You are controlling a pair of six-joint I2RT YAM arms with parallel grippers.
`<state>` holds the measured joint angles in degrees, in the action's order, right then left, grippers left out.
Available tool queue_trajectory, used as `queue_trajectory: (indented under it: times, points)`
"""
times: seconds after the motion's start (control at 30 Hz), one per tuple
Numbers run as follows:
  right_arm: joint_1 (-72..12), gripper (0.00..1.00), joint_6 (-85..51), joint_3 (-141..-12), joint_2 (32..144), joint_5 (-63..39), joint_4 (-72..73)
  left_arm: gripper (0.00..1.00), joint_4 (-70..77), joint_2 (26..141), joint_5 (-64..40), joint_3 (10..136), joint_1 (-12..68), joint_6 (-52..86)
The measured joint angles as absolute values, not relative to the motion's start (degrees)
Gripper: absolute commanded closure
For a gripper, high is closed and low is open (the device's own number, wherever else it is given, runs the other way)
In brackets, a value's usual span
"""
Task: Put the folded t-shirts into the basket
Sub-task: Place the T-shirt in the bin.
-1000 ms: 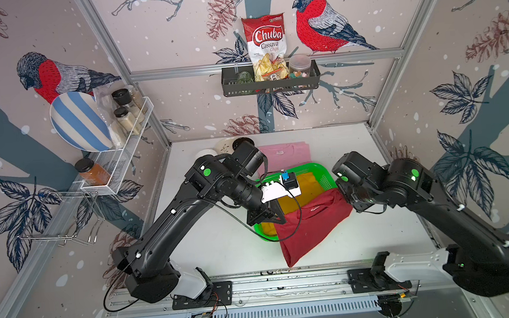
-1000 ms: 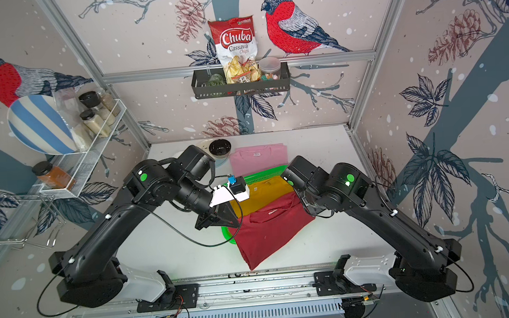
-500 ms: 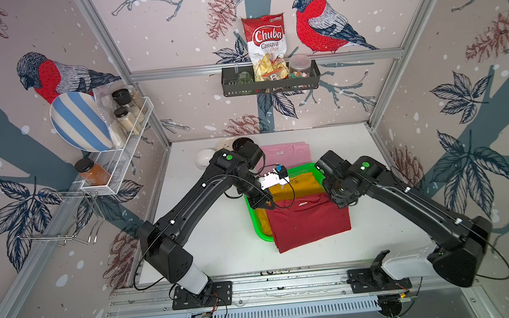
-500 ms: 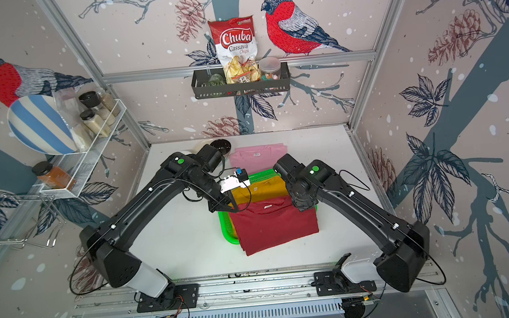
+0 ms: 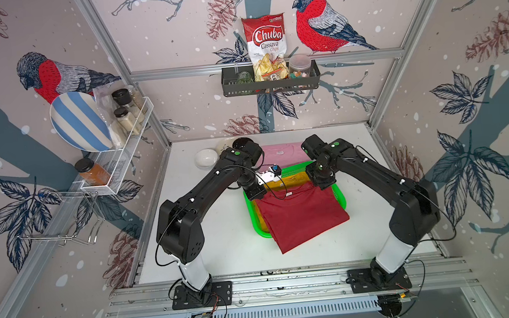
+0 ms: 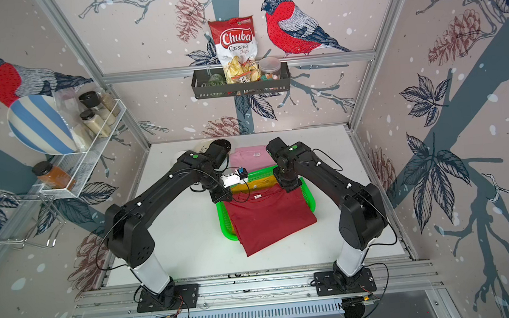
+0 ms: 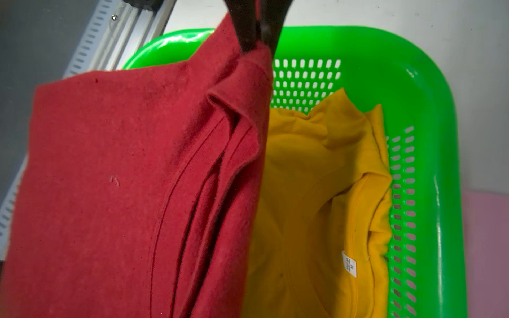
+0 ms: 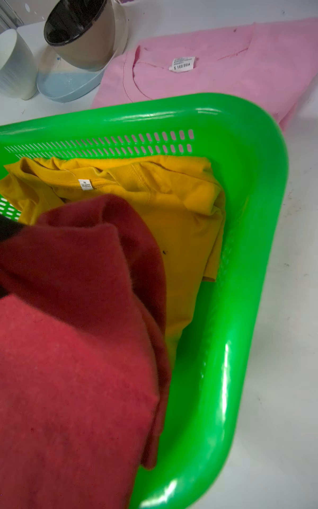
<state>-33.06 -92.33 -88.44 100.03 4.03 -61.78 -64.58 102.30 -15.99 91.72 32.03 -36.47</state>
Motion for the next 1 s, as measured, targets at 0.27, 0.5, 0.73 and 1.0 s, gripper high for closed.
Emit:
queue_trajectory:
  times: [0.27, 0.5, 0.73, 1.0]
  points:
    - [-31.24, 0.95, -91.46, -87.31, 103.74, 2.57, -59.02, 1.0, -59.86, 107.04, -12.58, 93.3, 32.01, -37.52]
    - [-30.22, 0.92, -91.44, -87.53, 105.14, 2.15, -57.1, 1.0, -57.34, 108.77, -10.35, 94.21, 31.99, -37.82]
    - [-29.3, 0.87, -91.26, -87.61, 106.74, 1.61, -56.18, 1.0, -56.42, 110.28, -8.95, 94.19, 31.97, -37.95]
    - [-28.29, 0.56, -91.18, -89.03, 107.24, 1.1, -54.17, 0.85, -55.75, 110.37, -8.23, 94.11, 31.51, -37.98]
